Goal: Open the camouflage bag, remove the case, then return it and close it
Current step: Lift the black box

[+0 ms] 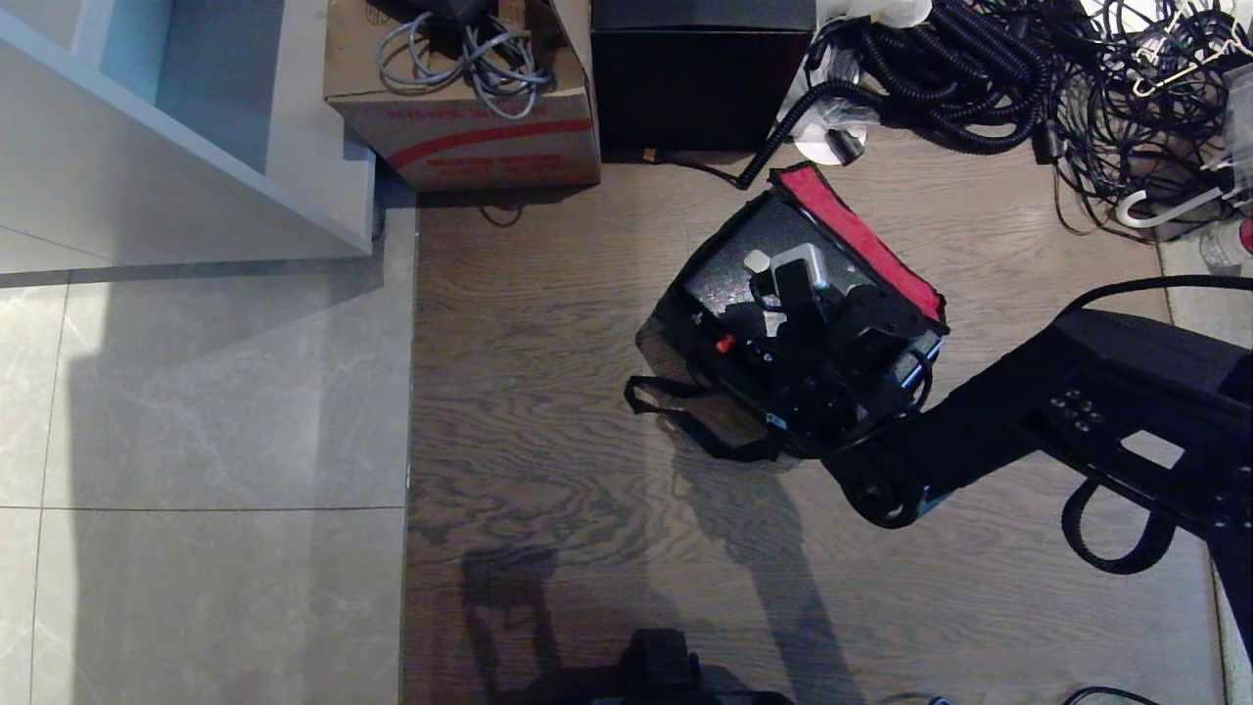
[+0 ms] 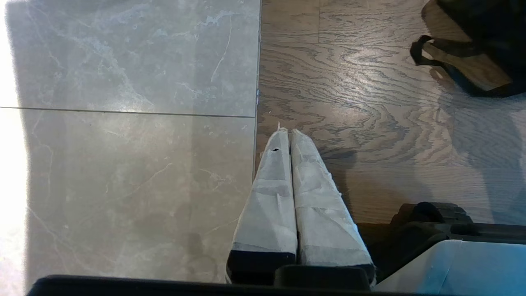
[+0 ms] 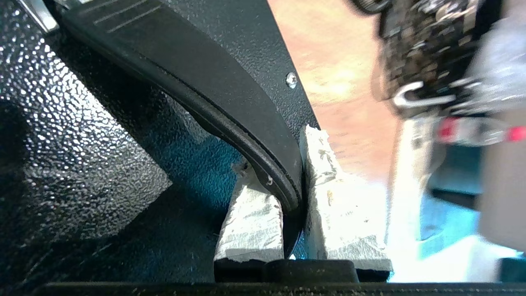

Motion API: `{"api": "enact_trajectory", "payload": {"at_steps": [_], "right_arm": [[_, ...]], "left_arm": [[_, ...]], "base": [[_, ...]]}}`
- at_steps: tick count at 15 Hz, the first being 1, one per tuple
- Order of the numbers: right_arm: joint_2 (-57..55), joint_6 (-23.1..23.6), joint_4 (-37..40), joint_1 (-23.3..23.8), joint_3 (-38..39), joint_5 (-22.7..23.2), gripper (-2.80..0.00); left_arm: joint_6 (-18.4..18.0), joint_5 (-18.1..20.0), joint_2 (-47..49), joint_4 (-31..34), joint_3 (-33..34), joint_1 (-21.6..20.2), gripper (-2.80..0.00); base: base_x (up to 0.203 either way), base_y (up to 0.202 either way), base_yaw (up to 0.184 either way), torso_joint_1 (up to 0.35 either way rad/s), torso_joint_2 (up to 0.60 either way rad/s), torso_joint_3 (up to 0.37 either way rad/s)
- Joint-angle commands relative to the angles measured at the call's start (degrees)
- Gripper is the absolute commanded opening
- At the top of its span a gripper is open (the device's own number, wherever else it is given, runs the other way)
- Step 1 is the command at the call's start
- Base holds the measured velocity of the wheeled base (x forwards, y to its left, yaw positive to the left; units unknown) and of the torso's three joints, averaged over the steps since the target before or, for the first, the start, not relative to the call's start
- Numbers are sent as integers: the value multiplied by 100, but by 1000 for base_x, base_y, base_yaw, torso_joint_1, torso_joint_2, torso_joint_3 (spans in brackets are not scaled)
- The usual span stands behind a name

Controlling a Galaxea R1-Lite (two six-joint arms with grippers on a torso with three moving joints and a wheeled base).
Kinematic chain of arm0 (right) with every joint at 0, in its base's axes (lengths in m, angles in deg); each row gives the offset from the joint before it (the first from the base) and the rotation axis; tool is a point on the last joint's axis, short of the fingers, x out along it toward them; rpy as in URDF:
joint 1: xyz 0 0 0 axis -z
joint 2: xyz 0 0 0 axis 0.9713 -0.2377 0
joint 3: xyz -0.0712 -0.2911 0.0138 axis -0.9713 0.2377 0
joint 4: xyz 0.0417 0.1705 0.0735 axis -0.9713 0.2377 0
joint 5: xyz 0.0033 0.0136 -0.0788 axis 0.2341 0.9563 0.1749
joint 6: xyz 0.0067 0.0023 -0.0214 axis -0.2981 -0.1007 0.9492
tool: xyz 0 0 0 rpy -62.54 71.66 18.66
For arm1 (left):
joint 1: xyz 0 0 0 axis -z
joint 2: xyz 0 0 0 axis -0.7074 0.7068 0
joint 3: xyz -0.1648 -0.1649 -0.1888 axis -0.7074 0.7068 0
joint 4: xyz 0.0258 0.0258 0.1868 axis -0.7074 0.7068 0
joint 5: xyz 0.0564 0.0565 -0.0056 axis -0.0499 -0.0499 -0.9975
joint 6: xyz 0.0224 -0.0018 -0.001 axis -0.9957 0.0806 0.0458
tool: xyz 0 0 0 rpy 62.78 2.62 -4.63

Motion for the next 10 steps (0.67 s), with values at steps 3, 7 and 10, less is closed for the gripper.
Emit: {"api": "enact_trajectory", "payload": {"at_steps": [3, 7, 10], "right_arm": [[45, -23, 27, 47, -50, -36, -280], [692, -26, 521, 58, 11, -35, -280], [1073, 1, 879, 57, 93, -35, -280]], "left_arm": [[1, -2, 0, 0, 0, 0, -280], [1, -2, 0, 0, 0, 0, -280], [1, -2, 0, 0, 0, 0, -280]], "base": [[0, 0, 0, 0, 0, 0], [0, 0, 0, 0, 0, 0], [0, 0, 0, 0, 0, 0]]}}
